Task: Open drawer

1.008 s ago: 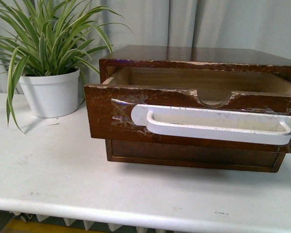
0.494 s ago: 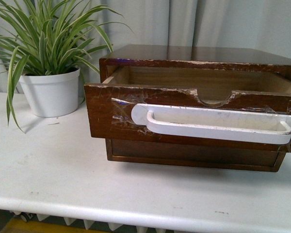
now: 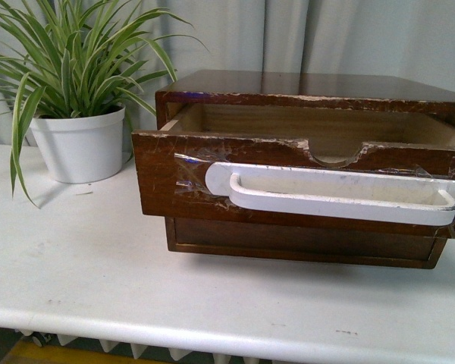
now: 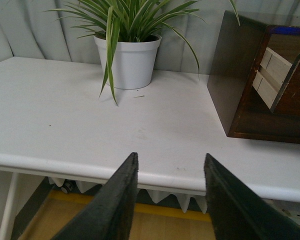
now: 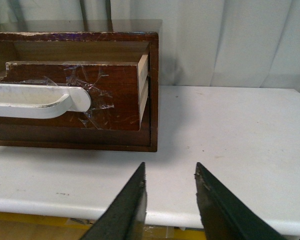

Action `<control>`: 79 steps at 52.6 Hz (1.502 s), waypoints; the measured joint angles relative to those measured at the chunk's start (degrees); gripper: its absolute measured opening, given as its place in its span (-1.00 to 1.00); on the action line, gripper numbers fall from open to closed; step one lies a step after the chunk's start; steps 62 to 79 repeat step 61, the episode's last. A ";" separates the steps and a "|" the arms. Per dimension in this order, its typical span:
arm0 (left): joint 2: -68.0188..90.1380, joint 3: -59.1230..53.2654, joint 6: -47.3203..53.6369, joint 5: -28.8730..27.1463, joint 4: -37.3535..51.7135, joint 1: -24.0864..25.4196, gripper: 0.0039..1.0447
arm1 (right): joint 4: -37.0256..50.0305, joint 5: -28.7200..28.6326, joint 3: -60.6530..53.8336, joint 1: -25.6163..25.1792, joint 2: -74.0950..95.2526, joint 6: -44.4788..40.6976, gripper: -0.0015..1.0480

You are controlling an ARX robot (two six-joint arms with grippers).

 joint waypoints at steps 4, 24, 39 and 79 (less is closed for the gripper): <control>-0.02 0.00 0.00 0.00 0.00 0.00 0.03 | 0.00 0.00 0.00 0.00 0.00 0.00 -0.18; -0.02 0.00 0.13 0.00 0.00 0.00 0.88 | 0.00 0.00 0.00 0.00 0.00 0.04 0.83; -0.02 0.00 0.15 0.00 0.00 0.00 0.89 | 0.00 0.00 0.00 0.00 0.00 0.02 0.83; -0.02 0.00 0.15 0.00 0.00 0.00 0.89 | 0.00 0.00 0.00 0.00 0.00 0.02 0.83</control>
